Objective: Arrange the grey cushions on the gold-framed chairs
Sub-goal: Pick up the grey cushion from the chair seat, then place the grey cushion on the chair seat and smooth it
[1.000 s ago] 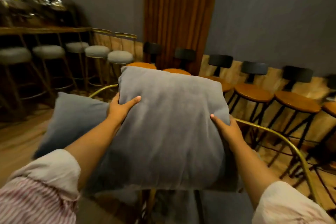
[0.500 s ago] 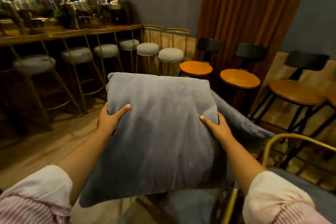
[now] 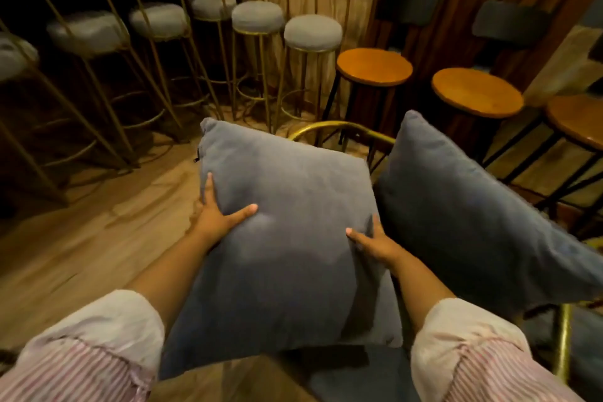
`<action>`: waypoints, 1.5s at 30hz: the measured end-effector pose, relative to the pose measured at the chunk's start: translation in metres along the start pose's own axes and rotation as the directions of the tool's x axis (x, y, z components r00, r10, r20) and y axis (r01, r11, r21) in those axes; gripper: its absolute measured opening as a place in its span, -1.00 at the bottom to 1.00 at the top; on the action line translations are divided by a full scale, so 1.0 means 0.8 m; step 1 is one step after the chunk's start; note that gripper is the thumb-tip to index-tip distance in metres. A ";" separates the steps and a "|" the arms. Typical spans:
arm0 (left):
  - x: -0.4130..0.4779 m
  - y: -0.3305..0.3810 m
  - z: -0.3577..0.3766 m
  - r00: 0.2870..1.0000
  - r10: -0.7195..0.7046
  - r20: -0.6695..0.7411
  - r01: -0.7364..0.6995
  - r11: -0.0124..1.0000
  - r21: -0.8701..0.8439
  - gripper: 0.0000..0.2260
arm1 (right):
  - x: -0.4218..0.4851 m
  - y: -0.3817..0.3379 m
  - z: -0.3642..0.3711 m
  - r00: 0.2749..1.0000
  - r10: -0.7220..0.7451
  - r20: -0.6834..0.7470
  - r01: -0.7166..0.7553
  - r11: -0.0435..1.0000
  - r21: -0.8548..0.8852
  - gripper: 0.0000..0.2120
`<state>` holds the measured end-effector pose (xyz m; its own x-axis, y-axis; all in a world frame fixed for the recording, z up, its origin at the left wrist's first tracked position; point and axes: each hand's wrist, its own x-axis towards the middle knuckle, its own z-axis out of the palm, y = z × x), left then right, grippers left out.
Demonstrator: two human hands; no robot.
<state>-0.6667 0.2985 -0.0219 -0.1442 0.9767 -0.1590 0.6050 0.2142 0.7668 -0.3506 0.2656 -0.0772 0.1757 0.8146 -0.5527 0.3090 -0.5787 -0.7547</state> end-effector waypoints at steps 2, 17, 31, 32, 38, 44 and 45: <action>0.009 -0.005 0.026 0.996 -0.083 0.028 0.080 0.992 0.092 0.14 | 0.015 0.014 0.022 0.998 0.060 0.029 -0.056 0.993 -0.103 -0.11; -0.053 0.043 0.035 0.992 -0.107 -0.065 0.123 0.934 0.335 -0.07 | -0.075 0.013 -0.006 0.985 -0.164 -0.045 0.151 0.966 -0.212 -0.49; -0.340 0.202 0.257 0.898 0.257 0.357 -0.373 0.876 0.306 -0.34 | -0.367 0.243 -0.260 0.842 -0.331 -0.426 0.243 0.938 -0.247 -0.67; -0.371 0.211 0.287 0.867 0.298 0.399 -0.437 0.840 0.322 -0.35 | -0.390 0.274 -0.282 0.843 -0.309 -0.440 0.225 0.946 -0.234 -0.65; -0.548 0.266 0.451 0.707 0.306 0.637 -0.586 0.757 0.288 -0.35 | -0.502 0.459 -0.398 0.828 -0.125 -0.546 0.079 0.991 -0.108 -0.63; -0.640 0.303 0.564 0.607 0.218 0.764 -0.497 0.854 0.152 -0.34 | -0.552 0.568 -0.485 0.762 0.096 -0.641 -0.065 0.995 0.071 -0.62; -0.646 0.305 0.577 0.609 0.214 0.764 -0.478 0.868 0.138 -0.38 | -0.551 0.579 -0.496 0.753 0.126 -0.646 -0.085 0.992 0.095 -0.61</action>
<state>-0.0832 -0.1473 -0.0398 0.6394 0.6517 -0.4080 0.7022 -0.2788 0.6551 0.0860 -0.3462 -0.0433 0.7750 0.5650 -0.2831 0.2027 -0.6466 -0.7354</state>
